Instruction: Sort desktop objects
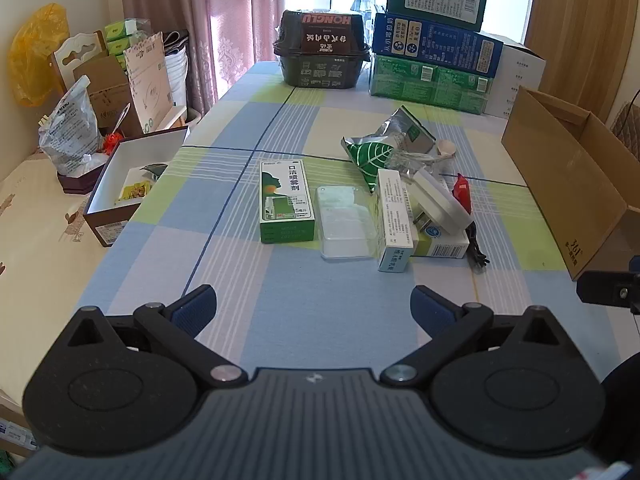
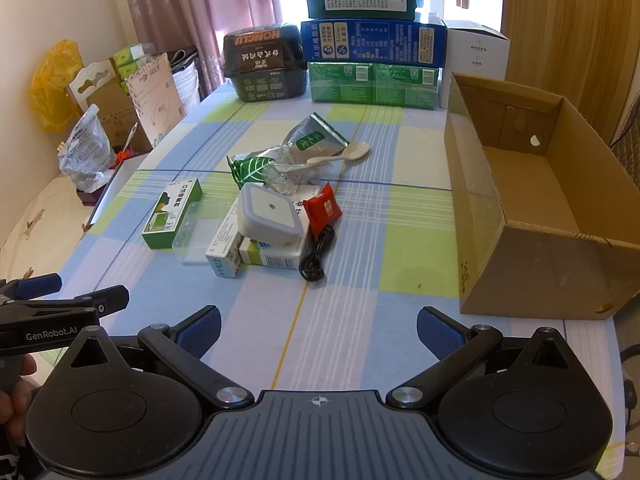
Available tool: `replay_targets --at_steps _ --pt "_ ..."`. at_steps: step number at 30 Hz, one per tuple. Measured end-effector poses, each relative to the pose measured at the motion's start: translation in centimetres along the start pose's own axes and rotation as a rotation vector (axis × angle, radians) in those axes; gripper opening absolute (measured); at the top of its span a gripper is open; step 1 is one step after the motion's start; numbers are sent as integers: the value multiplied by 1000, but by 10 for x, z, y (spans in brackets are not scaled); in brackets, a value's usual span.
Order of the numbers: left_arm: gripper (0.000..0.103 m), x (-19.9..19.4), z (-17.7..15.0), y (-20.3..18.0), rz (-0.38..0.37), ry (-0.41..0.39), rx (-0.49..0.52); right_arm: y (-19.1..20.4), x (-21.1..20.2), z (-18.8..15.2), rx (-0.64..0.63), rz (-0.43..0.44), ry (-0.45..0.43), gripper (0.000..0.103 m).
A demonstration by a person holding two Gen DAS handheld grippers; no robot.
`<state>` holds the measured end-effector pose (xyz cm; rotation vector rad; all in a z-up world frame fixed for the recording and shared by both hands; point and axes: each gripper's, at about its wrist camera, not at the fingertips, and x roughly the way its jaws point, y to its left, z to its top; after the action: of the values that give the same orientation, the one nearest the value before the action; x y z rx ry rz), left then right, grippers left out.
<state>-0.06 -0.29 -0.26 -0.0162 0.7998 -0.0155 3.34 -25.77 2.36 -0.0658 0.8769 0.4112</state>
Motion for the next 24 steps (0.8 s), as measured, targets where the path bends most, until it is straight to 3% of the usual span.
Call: replay_targets --at_steps 24 --pt "101 1 -1 0 9 2 -5 -1 -1 3 -8 6 1 101"
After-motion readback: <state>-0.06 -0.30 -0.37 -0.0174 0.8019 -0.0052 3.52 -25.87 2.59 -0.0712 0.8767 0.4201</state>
